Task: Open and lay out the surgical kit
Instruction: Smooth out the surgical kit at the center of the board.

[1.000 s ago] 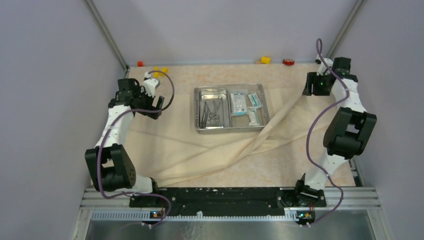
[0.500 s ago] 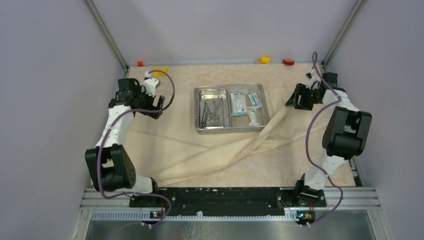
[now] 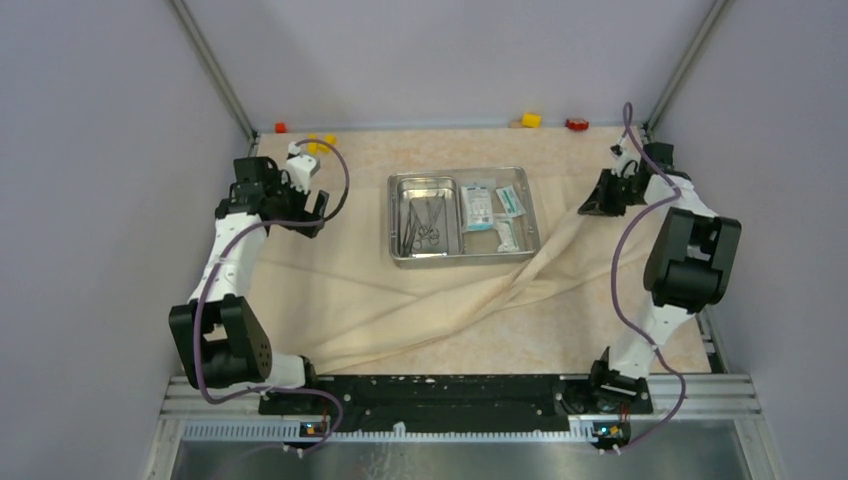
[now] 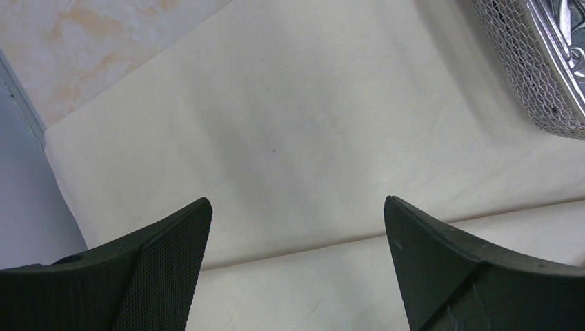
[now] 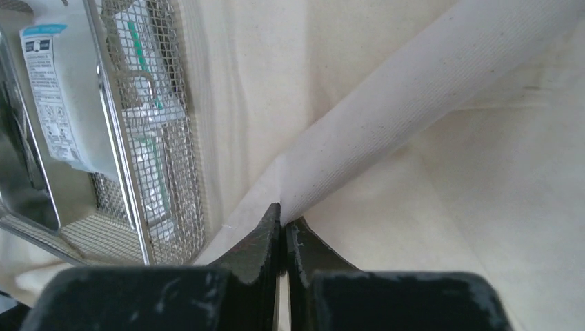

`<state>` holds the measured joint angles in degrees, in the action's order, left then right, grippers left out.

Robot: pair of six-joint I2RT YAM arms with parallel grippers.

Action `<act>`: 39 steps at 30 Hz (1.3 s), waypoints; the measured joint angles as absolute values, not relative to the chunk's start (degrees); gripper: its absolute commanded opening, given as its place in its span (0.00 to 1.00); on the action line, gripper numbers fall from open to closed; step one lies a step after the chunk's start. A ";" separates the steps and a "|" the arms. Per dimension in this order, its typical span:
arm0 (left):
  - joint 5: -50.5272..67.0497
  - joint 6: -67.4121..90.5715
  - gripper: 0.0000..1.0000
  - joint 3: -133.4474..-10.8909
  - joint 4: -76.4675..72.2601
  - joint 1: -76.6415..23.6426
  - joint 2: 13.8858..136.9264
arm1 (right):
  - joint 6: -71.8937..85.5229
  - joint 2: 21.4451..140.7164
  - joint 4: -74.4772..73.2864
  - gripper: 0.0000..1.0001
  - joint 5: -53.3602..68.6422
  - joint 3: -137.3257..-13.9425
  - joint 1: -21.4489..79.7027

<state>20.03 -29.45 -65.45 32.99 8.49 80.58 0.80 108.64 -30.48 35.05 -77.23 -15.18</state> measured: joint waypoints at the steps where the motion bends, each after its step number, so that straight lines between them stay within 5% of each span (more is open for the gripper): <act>1: 20.14 -29.47 0.99 -65.45 33.01 8.49 80.42 | -0.05 107.42 -31.16 0.00 33.82 -76.95 -15.18; 10: 20.64 -30.15 0.99 -64.90 33.06 8.10 78.48 | -12.23 80.36 -41.95 0.00 19.09 -72.77 -15.18; 16: 20.56 -31.46 0.99 -63.20 33.21 7.88 75.75 | -20.25 75.42 -51.77 0.05 9.43 -72.86 -15.09; 26: 19.57 -32.62 0.99 -62.50 33.45 7.75 74.98 | -27.64 99.39 -57.10 0.14 -2.50 -84.93 -13.74; 39: 18.02 -31.09 0.99 -65.60 32.62 6.13 86.17 | -29.93 134.28 -59.59 0.49 -12.93 -126.56 -6.68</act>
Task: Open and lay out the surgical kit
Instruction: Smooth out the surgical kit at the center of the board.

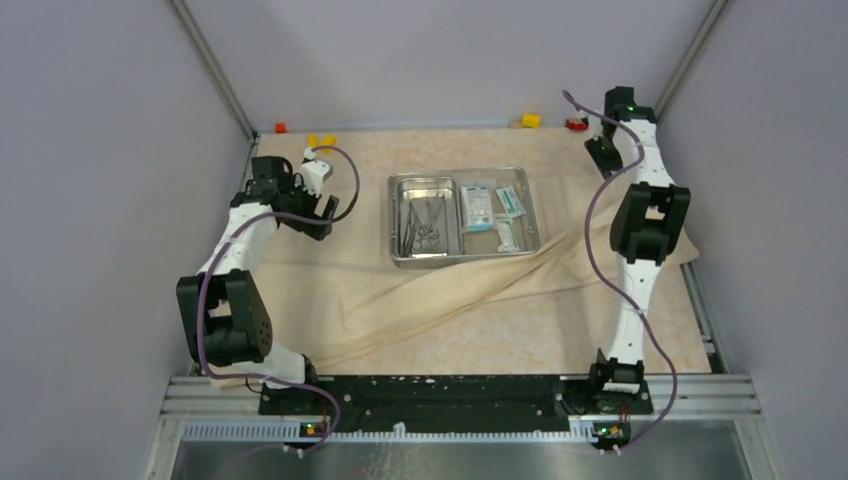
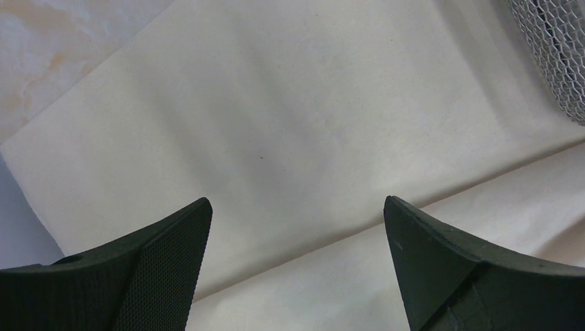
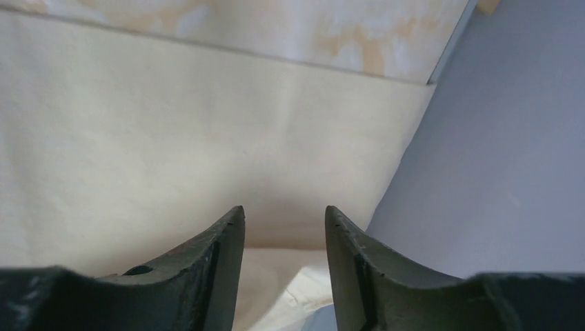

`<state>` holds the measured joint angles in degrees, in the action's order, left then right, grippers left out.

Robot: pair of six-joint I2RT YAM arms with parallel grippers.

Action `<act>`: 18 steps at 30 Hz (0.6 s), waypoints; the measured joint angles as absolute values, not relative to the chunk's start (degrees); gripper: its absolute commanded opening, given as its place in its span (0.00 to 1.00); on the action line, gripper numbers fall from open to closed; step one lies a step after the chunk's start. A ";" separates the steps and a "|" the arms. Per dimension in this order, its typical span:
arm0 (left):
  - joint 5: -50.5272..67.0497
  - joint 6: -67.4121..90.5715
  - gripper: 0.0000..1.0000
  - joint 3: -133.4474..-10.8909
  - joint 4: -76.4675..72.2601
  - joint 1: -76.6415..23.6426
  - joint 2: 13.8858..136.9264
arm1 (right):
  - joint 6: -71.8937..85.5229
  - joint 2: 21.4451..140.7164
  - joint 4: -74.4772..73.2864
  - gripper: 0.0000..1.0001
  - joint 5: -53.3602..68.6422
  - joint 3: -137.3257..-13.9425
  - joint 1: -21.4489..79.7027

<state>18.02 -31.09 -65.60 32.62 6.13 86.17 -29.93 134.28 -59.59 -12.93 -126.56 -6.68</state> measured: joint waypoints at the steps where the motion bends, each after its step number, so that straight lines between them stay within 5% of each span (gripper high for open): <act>1: 17.93 -31.09 0.99 -66.02 32.42 6.02 86.96 | -29.95 135.22 -59.29 0.51 -13.50 -128.53 -5.72; 8: 17.06 -31.09 0.99 -67.13 30.48 5.82 91.15 | -29.63 134.76 -56.38 0.60 -15.68 -129.86 -1.83; 18: 17.43 -29.69 0.99 -71.26 28.69 5.82 93.38 | -29.36 111.66 -48.56 0.61 -12.25 -99.22 -10.63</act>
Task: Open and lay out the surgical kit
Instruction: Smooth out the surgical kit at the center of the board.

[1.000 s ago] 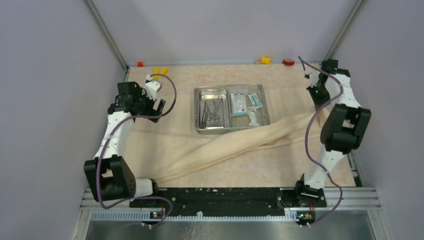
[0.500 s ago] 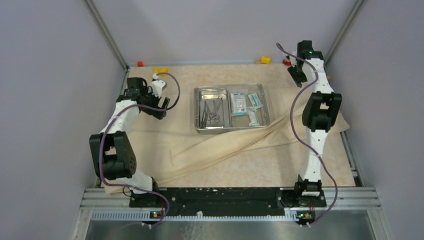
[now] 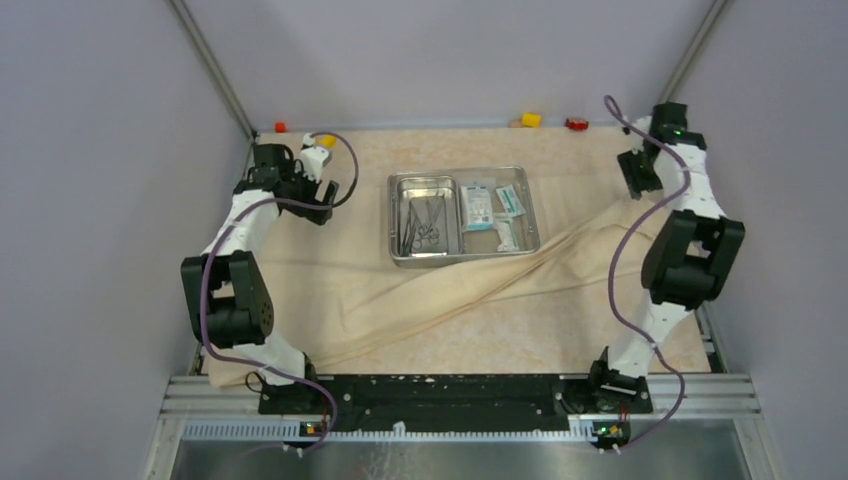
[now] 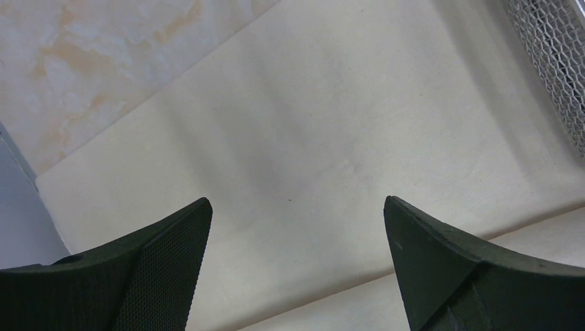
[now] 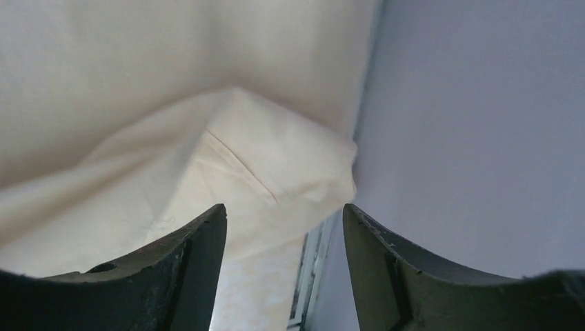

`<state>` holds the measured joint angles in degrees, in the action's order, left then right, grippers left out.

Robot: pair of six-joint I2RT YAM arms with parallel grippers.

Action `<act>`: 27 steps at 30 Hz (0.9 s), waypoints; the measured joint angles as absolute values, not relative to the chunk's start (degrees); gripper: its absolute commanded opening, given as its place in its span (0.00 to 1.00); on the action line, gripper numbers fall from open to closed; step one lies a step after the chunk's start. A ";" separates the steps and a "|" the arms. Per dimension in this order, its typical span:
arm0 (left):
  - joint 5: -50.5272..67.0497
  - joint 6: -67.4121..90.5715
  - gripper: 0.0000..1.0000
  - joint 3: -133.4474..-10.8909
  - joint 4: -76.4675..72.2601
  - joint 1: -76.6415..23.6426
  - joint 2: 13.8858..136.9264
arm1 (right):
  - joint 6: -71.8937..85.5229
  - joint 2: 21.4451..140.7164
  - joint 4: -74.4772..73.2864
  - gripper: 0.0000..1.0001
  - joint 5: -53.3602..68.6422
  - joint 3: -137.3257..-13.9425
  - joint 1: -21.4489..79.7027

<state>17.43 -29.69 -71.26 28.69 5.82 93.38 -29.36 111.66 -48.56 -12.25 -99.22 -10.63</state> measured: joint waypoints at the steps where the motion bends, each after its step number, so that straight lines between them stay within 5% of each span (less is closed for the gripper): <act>1: 17.56 -29.52 0.99 -71.50 28.47 5.78 93.38 | -29.34 109.19 -47.83 0.61 -11.29 -97.27 -12.51; 12: 19.29 -26.65 0.99 -74.72 28.82 4.93 93.80 | -25.82 102.13 -41.15 0.54 7.60 -81.01 -31.31; 27: 18.33 -24.95 0.99 -76.69 30.87 4.62 95.53 | -23.42 114.93 -38.13 0.49 18.57 -86.72 -33.15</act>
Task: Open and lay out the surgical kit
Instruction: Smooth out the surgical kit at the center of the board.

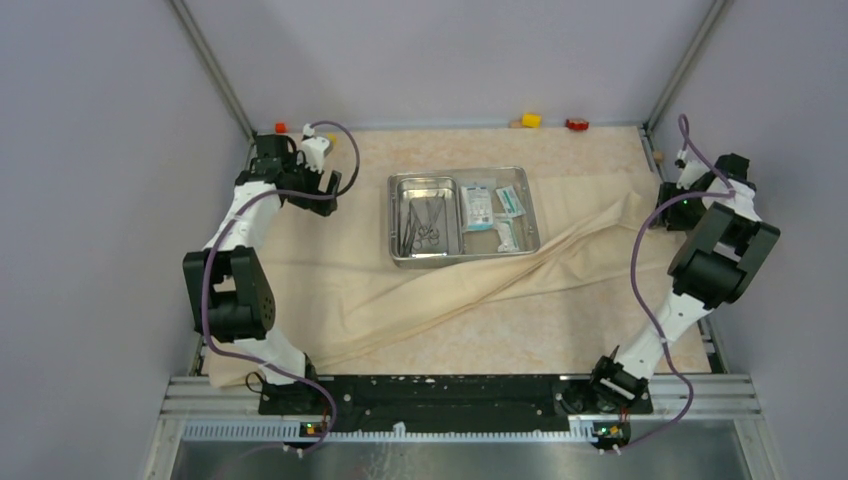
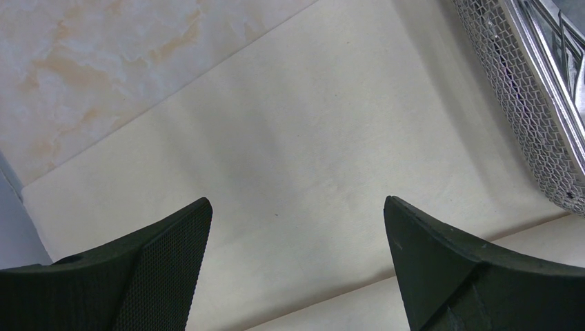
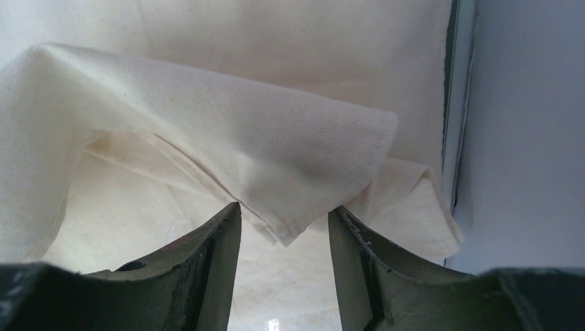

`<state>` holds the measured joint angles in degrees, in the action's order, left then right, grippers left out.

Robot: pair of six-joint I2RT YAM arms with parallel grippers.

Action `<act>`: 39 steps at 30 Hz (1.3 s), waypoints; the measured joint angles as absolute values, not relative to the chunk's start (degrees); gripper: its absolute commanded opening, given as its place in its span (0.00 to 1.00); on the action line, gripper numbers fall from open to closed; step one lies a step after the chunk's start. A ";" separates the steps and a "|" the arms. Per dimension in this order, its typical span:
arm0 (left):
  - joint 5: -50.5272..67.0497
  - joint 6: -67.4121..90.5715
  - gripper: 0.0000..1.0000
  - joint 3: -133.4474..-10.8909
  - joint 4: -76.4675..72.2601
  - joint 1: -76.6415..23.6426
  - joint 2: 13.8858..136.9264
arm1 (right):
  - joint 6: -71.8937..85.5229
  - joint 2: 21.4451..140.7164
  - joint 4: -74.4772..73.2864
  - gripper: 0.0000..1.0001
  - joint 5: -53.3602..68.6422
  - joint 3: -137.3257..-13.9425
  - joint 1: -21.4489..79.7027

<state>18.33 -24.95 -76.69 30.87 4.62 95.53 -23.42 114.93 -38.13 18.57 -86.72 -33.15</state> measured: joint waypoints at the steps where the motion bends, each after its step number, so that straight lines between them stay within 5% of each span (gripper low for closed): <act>1: 18.31 -24.88 0.99 -76.73 31.03 4.60 95.53 | -23.35 115.13 -38.11 0.49 18.63 -87.15 -33.17; 23: 17.47 -24.08 0.99 -76.75 31.51 4.23 95.55 | -22.26 121.08 -37.71 0.46 23.24 -91.94 -34.04; 39: 17.04 -24.12 0.99 -76.75 31.51 4.12 95.55 | -18.81 121.43 -37.23 0.01 28.51 -91.94 -34.30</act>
